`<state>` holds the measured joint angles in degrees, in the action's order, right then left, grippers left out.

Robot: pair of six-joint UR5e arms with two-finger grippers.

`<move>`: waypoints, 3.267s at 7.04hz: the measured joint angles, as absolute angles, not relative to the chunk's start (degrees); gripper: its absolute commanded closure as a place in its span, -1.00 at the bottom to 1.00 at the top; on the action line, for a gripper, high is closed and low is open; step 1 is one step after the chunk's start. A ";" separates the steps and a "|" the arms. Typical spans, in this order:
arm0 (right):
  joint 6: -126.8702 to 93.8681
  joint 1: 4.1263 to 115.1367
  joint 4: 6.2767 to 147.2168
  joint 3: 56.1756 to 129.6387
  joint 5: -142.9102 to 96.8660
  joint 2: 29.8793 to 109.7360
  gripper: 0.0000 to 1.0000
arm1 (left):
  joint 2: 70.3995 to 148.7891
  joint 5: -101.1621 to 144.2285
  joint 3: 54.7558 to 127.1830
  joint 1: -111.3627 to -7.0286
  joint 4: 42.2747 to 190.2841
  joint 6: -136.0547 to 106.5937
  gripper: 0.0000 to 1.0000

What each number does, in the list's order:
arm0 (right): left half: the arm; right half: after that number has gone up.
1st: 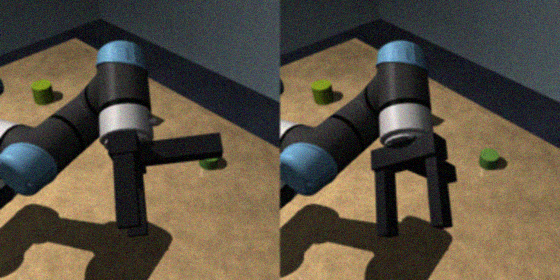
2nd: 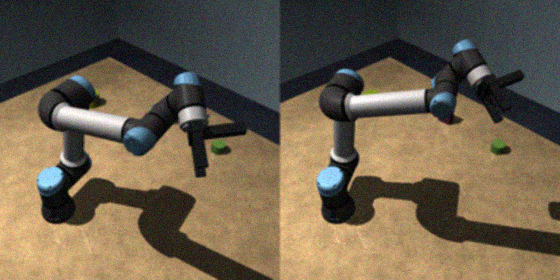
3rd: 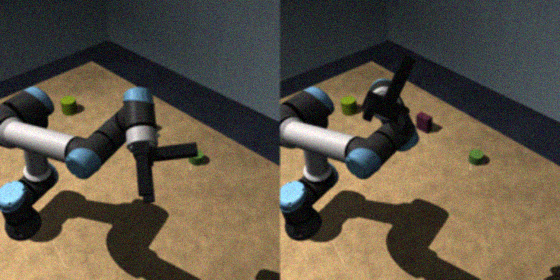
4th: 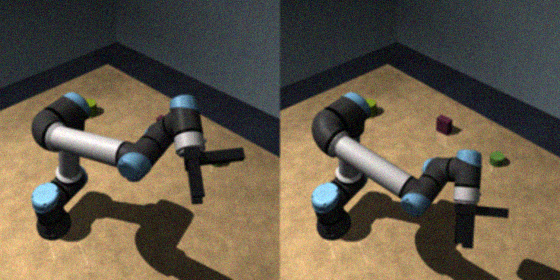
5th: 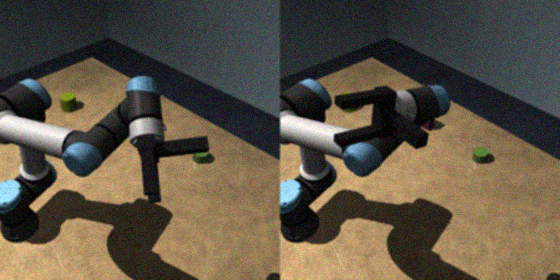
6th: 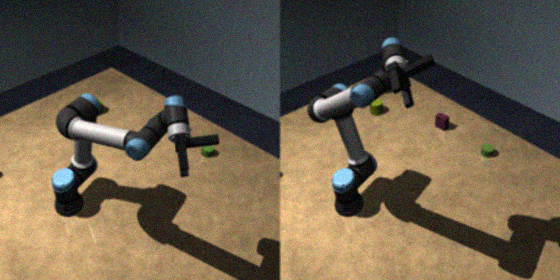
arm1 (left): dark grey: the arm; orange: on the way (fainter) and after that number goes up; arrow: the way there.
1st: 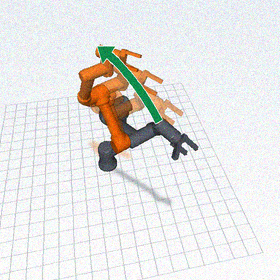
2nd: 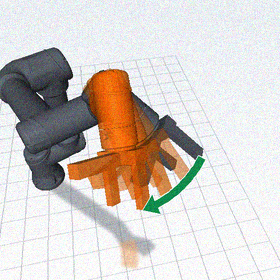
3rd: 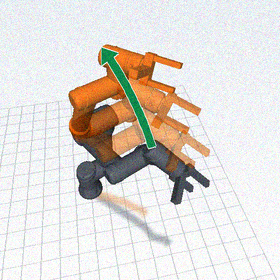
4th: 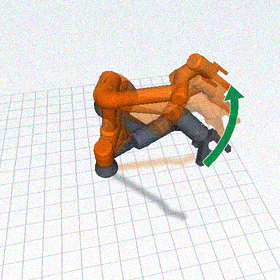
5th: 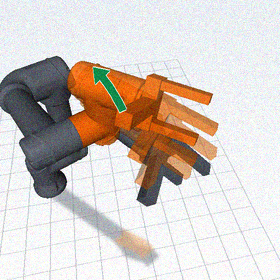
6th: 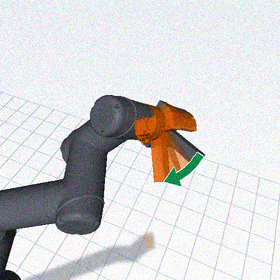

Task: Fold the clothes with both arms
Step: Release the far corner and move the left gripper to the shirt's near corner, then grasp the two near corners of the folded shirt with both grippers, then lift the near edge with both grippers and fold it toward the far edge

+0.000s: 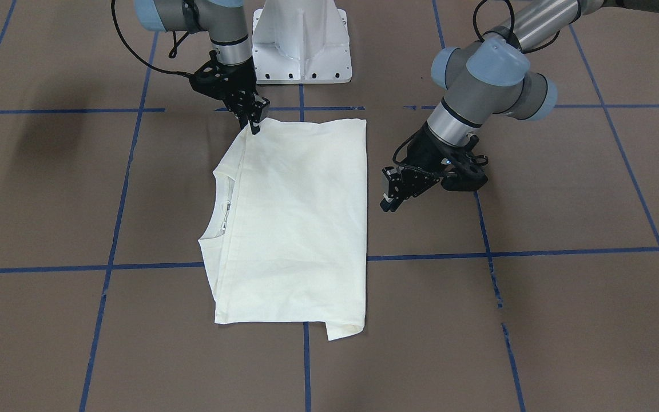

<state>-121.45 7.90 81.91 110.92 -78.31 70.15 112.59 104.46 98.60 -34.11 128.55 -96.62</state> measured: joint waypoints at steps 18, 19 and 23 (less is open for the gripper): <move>-120.67 7.80 81.43 117.57 -79.17 76.62 1.00 | 109.60 94.49 111.49 -11.40 114.22 -115.30 1.00; -120.67 7.01 81.53 119.80 -79.06 77.71 1.00 | 108.78 94.39 115.53 -10.62 114.04 -116.79 1.00; -121.07 5.77 81.97 135.54 -79.09 86.66 1.00 | 109.24 90.95 130.21 -5.90 104.12 -122.94 1.00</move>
<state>-121.07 5.77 81.97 135.54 -79.09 86.66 109.24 90.95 130.21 -5.90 104.12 -122.94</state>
